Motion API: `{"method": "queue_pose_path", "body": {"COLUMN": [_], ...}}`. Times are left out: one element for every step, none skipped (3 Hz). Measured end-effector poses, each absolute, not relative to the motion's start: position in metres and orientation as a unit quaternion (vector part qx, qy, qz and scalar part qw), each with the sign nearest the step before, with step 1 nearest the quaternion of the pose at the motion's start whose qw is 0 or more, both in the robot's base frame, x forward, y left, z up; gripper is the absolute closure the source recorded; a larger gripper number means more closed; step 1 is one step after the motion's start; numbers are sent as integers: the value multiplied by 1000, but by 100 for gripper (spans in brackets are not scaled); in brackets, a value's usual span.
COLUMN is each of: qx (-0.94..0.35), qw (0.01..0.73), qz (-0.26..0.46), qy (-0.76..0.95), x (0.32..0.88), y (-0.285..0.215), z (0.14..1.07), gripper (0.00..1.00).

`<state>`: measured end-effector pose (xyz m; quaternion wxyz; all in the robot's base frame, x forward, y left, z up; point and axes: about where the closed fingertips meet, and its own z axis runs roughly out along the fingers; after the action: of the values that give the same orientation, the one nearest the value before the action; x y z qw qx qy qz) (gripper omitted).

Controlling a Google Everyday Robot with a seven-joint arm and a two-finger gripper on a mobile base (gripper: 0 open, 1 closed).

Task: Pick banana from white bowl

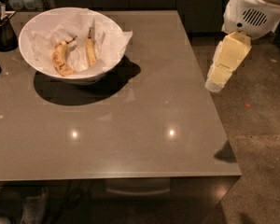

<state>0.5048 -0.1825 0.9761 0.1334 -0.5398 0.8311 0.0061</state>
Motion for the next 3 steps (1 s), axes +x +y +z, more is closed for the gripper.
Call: {"method": "queue_pose_path", "body": {"qx": [-539,-534,-515], "qw": [148,166,173], "qz": [4,3,-6], "qy": [829,829,839], "x": [511,517,541], "y": [-177,-171,-148], "z": [981,983,994], "gripper": [0,0,0]}}
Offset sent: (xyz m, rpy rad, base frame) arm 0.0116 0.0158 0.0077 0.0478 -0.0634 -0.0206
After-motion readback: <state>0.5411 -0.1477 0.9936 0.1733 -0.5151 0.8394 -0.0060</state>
